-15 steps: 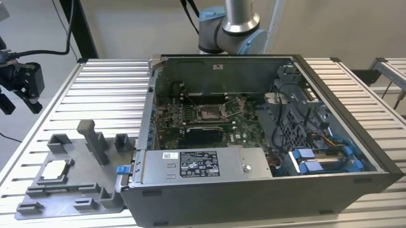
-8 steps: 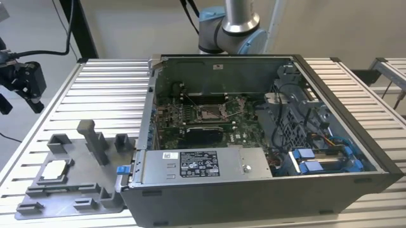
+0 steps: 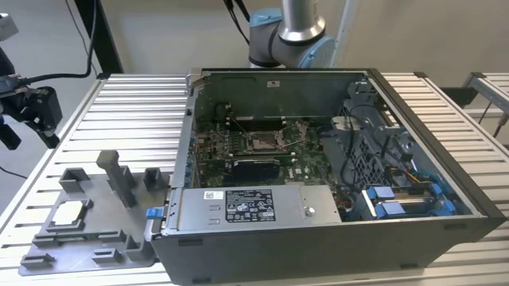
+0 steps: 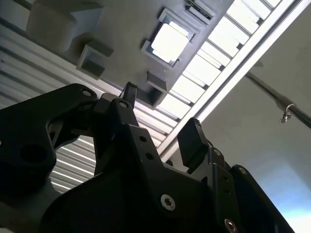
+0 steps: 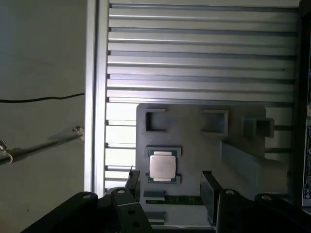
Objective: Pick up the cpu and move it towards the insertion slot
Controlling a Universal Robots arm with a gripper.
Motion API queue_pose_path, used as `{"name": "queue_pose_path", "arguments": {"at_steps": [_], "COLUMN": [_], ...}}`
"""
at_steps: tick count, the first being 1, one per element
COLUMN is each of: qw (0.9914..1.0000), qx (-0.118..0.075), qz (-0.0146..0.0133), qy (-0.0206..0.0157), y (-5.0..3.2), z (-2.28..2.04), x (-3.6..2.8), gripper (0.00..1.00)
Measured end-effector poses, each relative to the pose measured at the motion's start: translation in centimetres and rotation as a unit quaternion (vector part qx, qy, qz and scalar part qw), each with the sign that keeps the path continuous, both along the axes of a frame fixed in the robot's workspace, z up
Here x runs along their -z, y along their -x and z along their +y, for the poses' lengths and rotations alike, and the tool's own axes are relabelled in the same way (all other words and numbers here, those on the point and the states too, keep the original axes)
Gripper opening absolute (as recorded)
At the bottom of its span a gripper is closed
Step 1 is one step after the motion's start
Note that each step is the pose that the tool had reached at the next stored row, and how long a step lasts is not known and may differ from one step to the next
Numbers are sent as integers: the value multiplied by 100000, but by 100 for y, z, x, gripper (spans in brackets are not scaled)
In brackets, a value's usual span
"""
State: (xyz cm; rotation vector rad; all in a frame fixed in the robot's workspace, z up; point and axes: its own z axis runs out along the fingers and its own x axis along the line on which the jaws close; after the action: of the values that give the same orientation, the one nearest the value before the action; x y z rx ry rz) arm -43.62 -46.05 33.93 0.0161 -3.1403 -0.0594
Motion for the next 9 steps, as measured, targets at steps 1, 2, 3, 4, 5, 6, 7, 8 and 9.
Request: {"name": "queue_pose_path", "arguments": {"at_steps": [1,2,3,4,5,6,7,8,9], "qw": [100000,100000,100000,100000,100000,100000,100000,100000,100000], "qx": [3,4,2,2,3,4,3,1,5], "qz": [4,2,-2,-1,7,4,3,0,4], "qy": [3,7,12,21,35,40,42,41,45], "y": [0,0,0,0,0,0,0,0,0], "z": [0,0,0,0,0,0,0,0,0], "x": [18,36,54,70,87,102,117,130,144], "gripper": [100,100,100,100,100,100,100,100,100]}}
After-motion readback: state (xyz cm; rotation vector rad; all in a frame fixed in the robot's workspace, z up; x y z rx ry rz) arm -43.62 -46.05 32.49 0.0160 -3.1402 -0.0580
